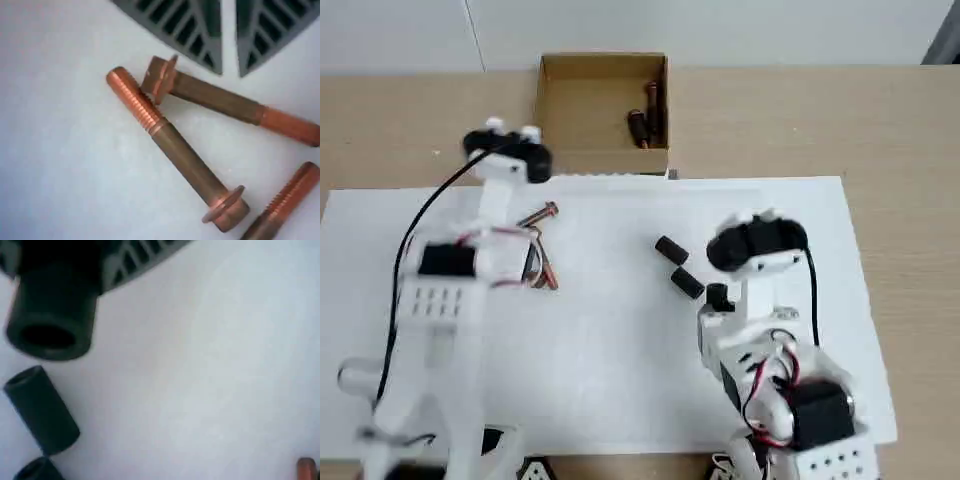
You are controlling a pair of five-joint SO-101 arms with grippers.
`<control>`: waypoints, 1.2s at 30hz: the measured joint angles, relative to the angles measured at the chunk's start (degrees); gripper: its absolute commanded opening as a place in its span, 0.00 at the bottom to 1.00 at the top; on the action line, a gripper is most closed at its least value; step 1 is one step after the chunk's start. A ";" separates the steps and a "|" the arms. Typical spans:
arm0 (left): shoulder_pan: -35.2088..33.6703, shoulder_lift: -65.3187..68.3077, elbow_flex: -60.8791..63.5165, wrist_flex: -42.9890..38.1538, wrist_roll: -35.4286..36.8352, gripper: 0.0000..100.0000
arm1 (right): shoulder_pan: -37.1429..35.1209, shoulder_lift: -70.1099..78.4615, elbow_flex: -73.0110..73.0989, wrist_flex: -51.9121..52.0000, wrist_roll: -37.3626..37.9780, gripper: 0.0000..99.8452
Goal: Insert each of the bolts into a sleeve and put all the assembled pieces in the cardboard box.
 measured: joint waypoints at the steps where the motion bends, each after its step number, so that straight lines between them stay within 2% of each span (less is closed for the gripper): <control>1: 0.00 3.25 -2.55 1.05 -1.49 0.01 | -0.09 -2.02 1.58 0.00 0.35 0.00; 13: 0.00 34.46 -32.62 10.81 -15.21 0.01 | -0.09 -14.95 9.14 0.00 0.53 0.00; 18: 0.00 45.71 -47.38 18.64 -20.92 0.09 | -0.09 -15.21 9.14 0.00 0.53 0.00; 24: 0.00 58.20 -66.99 27.34 -24.53 0.10 | -0.09 -15.38 9.14 0.00 0.53 0.00; 27: 0.00 64.09 -74.90 28.31 -25.67 0.10 | -0.09 -15.38 9.14 0.00 0.53 0.00; 36: -0.44 70.86 -80.97 28.84 -26.11 0.10 | -0.09 -15.38 9.14 0.00 0.53 0.00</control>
